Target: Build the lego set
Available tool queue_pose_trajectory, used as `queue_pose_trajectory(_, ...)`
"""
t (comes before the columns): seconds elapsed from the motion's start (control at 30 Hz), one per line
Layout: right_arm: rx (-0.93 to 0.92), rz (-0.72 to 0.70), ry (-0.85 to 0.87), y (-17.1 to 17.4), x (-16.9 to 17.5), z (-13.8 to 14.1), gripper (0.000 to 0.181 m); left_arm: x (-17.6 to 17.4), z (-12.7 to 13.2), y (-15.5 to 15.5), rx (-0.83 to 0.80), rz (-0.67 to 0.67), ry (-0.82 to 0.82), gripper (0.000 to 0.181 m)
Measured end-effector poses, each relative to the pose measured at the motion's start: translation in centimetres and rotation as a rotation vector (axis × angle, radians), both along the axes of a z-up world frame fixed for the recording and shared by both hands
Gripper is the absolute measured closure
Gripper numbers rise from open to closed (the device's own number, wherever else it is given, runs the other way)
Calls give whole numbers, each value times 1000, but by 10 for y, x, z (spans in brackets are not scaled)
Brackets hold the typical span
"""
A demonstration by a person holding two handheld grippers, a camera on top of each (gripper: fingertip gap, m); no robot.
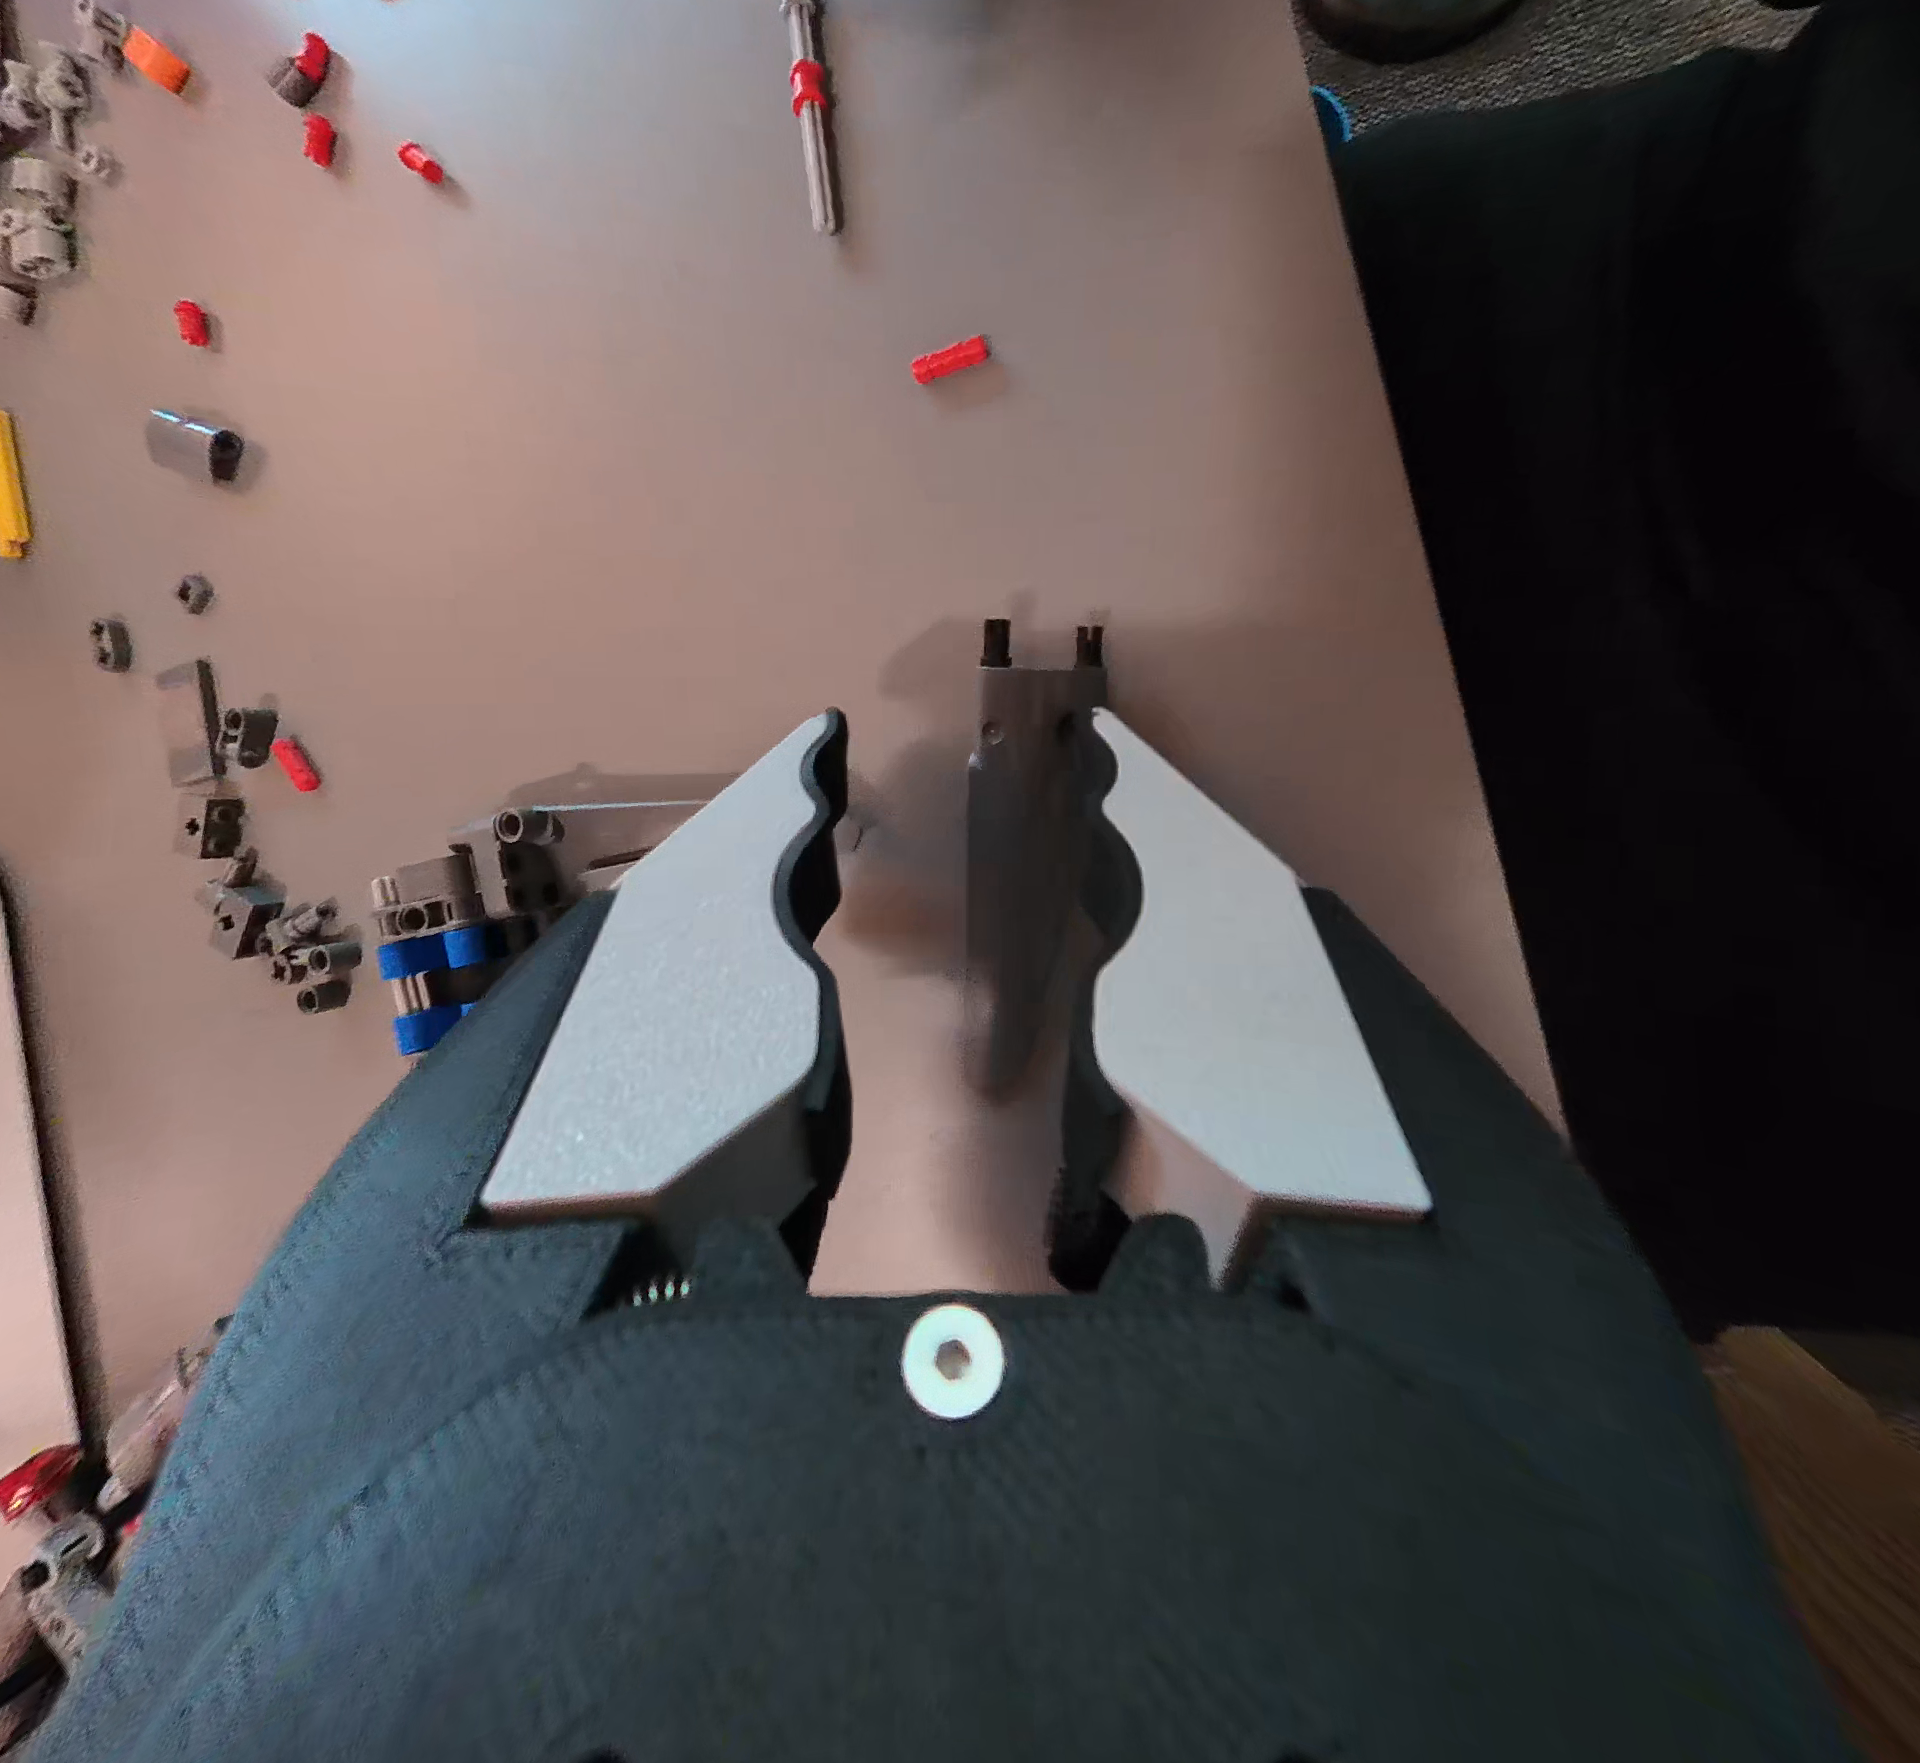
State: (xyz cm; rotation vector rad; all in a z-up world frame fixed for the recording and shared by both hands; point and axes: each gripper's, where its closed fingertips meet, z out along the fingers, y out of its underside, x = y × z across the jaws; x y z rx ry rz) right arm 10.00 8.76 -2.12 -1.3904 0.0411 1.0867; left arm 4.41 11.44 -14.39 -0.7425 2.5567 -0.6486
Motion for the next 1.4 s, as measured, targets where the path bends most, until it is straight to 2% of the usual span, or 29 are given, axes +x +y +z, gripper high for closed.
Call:
queue_pose_trajectory(0.23, 1, 4, 0, -1, 0, -2, 177, -9, -1, -7, -12, -44, 47, 138)
queue_pose_trajectory(0.5, -3, 10, -2, -1, -2, -3, 177, -7, -13, -10, 23, -53, 87, 158)
queue_pose_trajectory(0.6, -3, 8, -4, -2, -3, -4, 178, -2, -13, -10, 10, -17, 61, 158)
queue_pose_trajectory(0.73, -11, -13, -37, -2, -3, -6, 178, 16, -5, -1, 62, 103, -116, 159)
queue_pose_trajectory(0.8, -9, -35, -47, -2, -1, -6, 178, 29, 9, 1, 84, 166, -267, 159)
queue_pose_trajectory(0.9, 8, -79, -69, 0, 2, -3, 178, 43, 39, 5, 216, 205, -513, 159)
queue_pose_trajectory(1.07, 74, -159, -142, 3, 3, 10, 178, 56, 89, 2, 285, 248, -797, 160)
queue_pose_trajectory(1.2, 135, -191, -190, 0, 5, 21, 178, 59, 106, -1, 307, 234, -871, 160)
queue_pose_trajectory(1.4, 140, -196, -242, 6, 4, 23, 178, 61, 128, -2, 387, 220, -975, 160)
